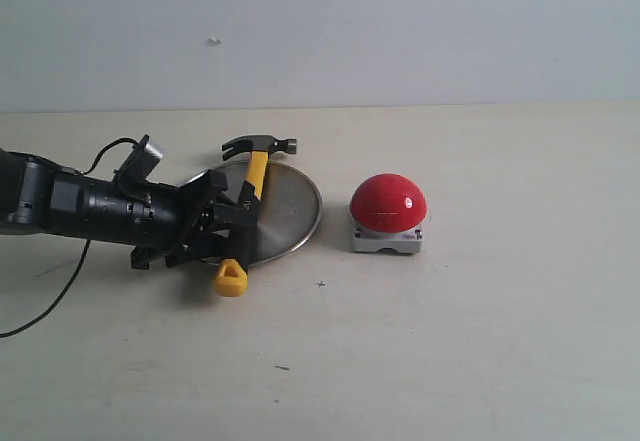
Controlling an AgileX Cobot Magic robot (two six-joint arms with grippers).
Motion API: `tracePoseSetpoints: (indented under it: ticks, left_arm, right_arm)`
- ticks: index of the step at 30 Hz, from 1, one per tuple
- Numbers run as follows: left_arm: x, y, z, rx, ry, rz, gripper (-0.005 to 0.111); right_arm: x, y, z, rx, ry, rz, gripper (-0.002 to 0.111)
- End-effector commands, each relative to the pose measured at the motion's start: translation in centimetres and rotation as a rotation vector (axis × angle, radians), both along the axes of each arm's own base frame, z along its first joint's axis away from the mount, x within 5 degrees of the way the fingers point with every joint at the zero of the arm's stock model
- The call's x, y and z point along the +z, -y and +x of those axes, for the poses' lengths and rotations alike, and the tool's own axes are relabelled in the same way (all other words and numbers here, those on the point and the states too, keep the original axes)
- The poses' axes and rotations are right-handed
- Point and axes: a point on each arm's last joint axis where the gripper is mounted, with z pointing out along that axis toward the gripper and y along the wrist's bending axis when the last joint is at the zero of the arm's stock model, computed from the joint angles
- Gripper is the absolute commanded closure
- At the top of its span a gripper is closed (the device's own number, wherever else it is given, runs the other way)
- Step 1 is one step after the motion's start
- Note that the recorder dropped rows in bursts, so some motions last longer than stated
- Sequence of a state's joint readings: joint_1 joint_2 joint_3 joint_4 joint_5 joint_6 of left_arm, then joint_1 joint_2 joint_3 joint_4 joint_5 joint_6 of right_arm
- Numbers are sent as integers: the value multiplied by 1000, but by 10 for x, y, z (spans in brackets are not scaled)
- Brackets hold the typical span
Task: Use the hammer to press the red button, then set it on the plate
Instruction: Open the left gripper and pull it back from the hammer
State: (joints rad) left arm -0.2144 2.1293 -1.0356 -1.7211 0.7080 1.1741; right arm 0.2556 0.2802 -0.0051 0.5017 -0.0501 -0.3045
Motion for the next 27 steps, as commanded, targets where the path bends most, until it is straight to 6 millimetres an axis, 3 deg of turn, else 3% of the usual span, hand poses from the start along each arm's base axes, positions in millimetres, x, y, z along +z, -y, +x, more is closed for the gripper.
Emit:
tracePoseSetpoints:
  ticks: [1,10,13,16,18,23,27]
  left_arm:
    - [6,-11,3,3,0,-4,50]
    - [40,-40,6,-10,54,-100,56]
    - [56,-50,4,-46,102,-74,73]
    - [74,-62,-1,-82,160,-26,105]
    - [89,-70,-7,-90,203,-18,106]
    - [126,-96,-38,4,371,-4,107]
    - [149,-109,-85,104,573,13,107]
  right_arm:
    - [-1,0,0,-2,10,-9,108]
    - [0,0,0,-3,12,-9,108]
    - [0,0,0,-3,12,-9,108]
    - [0,0,0,-3,12,-9,108]
    - [0,0,0,-3,12,-9,108]
    - [-1,0,0,-1,8,-9,108]
    - [-2,0,-1,9,-9,-12,108]
